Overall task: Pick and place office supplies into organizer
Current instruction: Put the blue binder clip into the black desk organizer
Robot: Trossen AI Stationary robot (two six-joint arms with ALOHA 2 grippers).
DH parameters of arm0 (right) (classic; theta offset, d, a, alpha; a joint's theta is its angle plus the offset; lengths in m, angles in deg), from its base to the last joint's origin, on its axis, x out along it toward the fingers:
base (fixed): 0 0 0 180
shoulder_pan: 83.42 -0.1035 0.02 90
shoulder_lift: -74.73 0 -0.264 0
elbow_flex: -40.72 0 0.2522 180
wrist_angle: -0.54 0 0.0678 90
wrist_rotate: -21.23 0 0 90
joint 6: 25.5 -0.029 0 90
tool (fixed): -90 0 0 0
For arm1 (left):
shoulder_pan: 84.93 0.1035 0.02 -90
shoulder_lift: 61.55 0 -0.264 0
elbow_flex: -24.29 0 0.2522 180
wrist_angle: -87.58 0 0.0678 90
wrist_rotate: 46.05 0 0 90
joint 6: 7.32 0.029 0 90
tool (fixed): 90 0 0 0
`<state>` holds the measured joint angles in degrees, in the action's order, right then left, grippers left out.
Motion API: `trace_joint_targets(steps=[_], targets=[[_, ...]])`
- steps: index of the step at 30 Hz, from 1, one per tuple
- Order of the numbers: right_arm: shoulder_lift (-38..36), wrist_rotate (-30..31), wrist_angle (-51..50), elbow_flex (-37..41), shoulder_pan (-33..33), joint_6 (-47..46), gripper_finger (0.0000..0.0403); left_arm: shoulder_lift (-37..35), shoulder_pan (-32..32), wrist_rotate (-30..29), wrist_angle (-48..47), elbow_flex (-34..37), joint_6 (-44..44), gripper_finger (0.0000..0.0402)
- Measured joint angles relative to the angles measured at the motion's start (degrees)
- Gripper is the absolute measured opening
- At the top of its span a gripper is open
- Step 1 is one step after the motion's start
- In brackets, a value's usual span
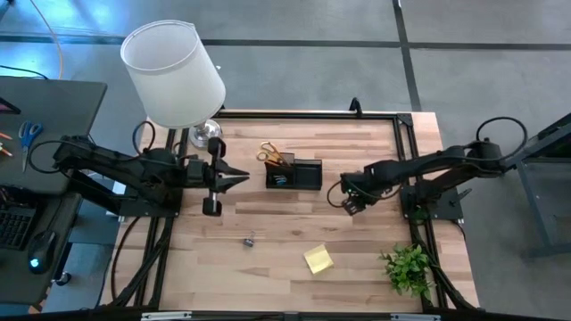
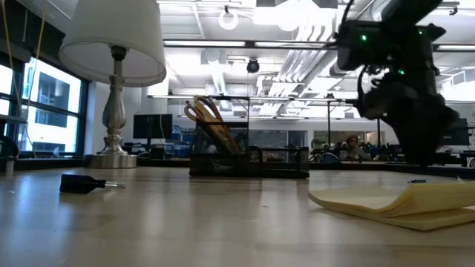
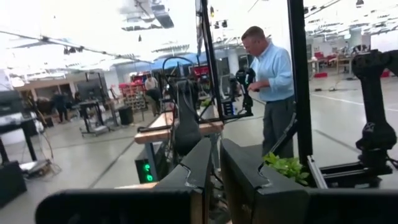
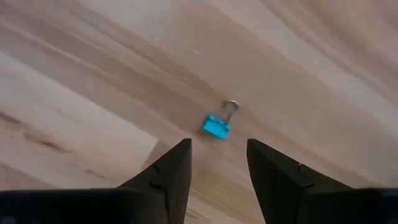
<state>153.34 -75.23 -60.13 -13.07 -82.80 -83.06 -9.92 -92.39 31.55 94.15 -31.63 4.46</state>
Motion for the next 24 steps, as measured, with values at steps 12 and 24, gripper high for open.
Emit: trace_joint_targets(steps=[12,24], targets=[[0.15,2.70,2.75,2.09,-1.04,-7.04,0.0125,0.00,-0.02,0.20,0.15,-0.28,1.46,0.0024],[0.17,4.19,9.24,5.42,-1.04,-8.58,0.0113,0.00,-0.04,0.20,0.02,-0.28,-0.04,0.0024]])
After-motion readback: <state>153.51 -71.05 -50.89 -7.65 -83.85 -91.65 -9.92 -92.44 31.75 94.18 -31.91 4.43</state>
